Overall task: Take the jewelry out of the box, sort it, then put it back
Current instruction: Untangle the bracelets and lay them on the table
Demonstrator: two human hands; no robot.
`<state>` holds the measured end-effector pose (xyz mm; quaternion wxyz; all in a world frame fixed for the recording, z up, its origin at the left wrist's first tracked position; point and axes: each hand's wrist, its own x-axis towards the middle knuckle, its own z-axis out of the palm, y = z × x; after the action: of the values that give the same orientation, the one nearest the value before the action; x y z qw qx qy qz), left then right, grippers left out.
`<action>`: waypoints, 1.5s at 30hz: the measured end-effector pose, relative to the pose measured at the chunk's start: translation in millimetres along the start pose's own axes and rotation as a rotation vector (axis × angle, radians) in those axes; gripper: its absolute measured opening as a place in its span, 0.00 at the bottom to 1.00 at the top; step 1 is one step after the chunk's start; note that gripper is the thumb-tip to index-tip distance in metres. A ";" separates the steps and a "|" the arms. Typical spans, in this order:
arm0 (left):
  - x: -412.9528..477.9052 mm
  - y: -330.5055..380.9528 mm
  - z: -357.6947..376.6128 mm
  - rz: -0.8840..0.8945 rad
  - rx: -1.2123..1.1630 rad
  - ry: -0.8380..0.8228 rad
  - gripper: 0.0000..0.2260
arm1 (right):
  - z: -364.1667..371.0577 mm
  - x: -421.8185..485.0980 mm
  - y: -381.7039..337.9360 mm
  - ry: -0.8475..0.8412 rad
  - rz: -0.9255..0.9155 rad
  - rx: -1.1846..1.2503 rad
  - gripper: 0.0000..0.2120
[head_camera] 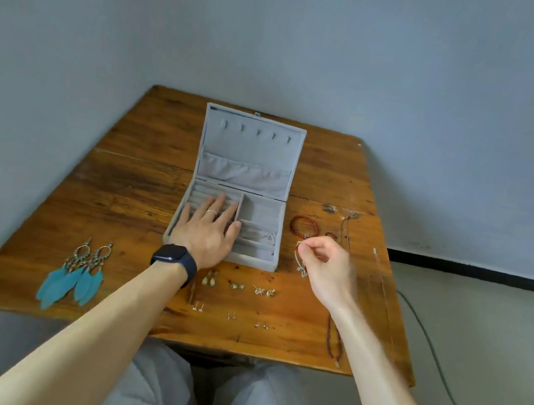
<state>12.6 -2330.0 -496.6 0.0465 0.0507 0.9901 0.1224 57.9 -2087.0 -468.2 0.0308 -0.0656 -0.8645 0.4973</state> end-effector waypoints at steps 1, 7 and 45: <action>0.6 0.9 0.9 -0.009 0.002 0.004 0.27 | 2.8 7.2 -2.7 0.004 -0.008 -0.039 0.03; 0.6 -3.5 4.6 -0.020 -0.016 0.052 0.27 | 15.1 34.3 0.0 0.081 0.030 -0.333 0.04; 3.4 -7.3 12.2 0.002 -0.047 0.160 0.24 | 76.1 70.1 -64.6 -0.327 -0.281 -0.854 0.11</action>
<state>9.9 -2333.8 -510.5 -0.0316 0.0408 0.9875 0.1491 -25.8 -2174.2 -451.6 -0.0682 0.1241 -0.9856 0.0924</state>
